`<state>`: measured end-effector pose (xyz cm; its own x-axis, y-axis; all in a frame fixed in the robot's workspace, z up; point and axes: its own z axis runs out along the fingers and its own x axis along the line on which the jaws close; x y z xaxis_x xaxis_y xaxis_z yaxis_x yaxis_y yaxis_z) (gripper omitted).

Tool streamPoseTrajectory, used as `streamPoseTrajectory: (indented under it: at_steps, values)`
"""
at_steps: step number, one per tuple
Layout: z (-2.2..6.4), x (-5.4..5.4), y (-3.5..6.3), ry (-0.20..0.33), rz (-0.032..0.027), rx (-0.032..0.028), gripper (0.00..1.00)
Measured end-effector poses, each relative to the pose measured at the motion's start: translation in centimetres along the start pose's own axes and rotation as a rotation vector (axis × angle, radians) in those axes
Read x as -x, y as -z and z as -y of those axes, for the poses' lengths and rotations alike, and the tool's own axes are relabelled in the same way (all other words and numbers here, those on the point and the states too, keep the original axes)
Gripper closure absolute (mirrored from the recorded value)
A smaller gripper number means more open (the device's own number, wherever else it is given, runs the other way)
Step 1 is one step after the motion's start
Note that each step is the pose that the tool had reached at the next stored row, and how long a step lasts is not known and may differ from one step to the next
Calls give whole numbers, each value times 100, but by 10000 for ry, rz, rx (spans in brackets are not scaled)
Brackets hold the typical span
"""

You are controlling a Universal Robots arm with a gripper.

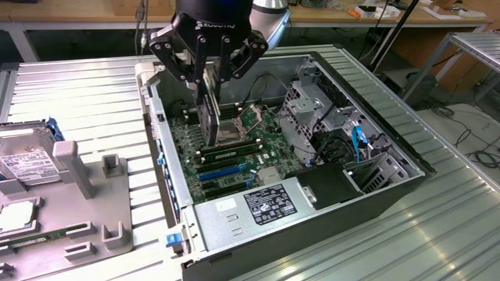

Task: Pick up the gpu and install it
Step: 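Pick up the gpu and move the gpu toward the slot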

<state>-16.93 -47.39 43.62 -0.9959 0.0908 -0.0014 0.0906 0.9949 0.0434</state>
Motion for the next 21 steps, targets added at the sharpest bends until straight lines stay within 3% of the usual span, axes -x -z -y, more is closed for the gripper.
streamPoseTrajectory:
  at_steps: [21]
  values:
    - [-57,620,-3,0,0,0,73]
